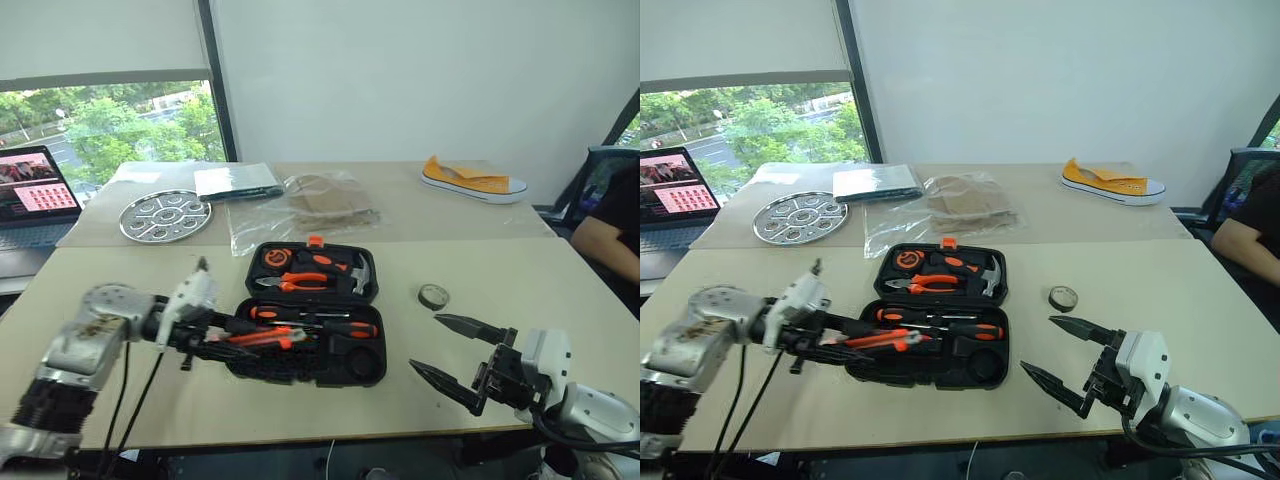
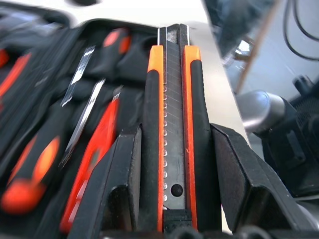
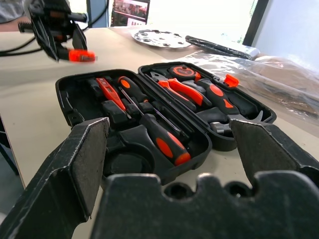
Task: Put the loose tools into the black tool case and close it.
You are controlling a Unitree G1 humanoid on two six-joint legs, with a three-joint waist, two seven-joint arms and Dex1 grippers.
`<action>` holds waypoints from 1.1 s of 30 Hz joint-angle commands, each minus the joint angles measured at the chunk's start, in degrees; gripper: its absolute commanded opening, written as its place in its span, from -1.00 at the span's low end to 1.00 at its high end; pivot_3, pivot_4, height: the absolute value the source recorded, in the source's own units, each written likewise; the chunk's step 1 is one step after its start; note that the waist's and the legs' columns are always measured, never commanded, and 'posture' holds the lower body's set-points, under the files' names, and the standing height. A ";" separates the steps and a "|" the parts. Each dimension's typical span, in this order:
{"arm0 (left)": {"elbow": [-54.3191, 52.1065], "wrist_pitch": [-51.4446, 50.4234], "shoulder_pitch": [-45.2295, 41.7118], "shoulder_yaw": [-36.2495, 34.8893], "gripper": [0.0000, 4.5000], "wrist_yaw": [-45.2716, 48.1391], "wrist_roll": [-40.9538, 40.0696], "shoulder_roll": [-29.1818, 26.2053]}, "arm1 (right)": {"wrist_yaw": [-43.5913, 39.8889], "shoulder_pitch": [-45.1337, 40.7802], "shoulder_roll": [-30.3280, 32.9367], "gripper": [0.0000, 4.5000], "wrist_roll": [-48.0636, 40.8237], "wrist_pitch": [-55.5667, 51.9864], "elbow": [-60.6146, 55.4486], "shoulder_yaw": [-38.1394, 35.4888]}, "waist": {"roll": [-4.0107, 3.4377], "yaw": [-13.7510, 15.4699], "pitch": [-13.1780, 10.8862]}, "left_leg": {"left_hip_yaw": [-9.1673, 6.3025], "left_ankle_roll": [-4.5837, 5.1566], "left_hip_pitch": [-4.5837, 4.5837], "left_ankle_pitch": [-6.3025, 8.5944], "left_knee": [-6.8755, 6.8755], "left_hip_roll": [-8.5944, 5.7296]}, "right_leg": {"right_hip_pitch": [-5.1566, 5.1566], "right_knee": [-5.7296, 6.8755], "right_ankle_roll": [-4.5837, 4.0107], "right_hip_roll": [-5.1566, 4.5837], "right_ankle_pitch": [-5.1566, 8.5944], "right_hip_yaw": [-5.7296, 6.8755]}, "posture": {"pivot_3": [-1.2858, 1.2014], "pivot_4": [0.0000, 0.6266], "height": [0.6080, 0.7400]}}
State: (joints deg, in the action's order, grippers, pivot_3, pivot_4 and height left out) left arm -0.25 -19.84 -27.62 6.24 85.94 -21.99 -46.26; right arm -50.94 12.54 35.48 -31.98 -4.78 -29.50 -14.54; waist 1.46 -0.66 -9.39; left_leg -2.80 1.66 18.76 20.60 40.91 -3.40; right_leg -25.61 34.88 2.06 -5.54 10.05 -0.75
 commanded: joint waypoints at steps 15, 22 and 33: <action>-0.09 4.12 -4.98 13.36 -0.30 -5.06 14.72 4.10 | 2.48 3.69 -0.79 1.00 0.29 1.66 -4.46 -2.24 | -0.02 0.14 0.00 | 0.00 0.36 -0.35 0.20 0.05 0.02 | 0.37 -0.04 0.01 0.04 0.01 -0.04 | 0.03 -0.52 1.00; -1.56 -0.74 -6.24 14.66 -0.30 -7.76 15.67 7.03 | 2.97 2.74 -1.01 1.00 0.77 1.80 -4.02 -1.07 | -0.10 1.45 0.05 | 0.00 0.37 -0.37 0.20 0.16 -0.03 | 0.45 -0.12 0.03 0.00 0.02 -0.04 | 0.03 -0.52 1.00; -5.53 -5.97 -4.51 8.57 0.54 -9.18 8.95 9.08 | 2.89 2.30 -2.11 1.00 1.53 2.01 -3.56 -0.05 | -0.13 1.71 0.06 | -0.05 0.37 -0.36 0.20 0.33 -0.05 | 0.50 -0.10 0.05 -0.04 0.03 -0.03 | 0.03 -0.52 1.00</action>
State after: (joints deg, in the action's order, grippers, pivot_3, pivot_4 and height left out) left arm -3.89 -27.34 -32.59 18.28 76.72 -9.26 -38.04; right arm -48.22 14.95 33.49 -30.41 -4.39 -32.03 -13.96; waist 1.33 1.06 -9.33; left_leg -2.86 2.02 18.40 20.80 41.28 -3.45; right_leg -25.11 34.77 2.11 -5.57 10.08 -0.78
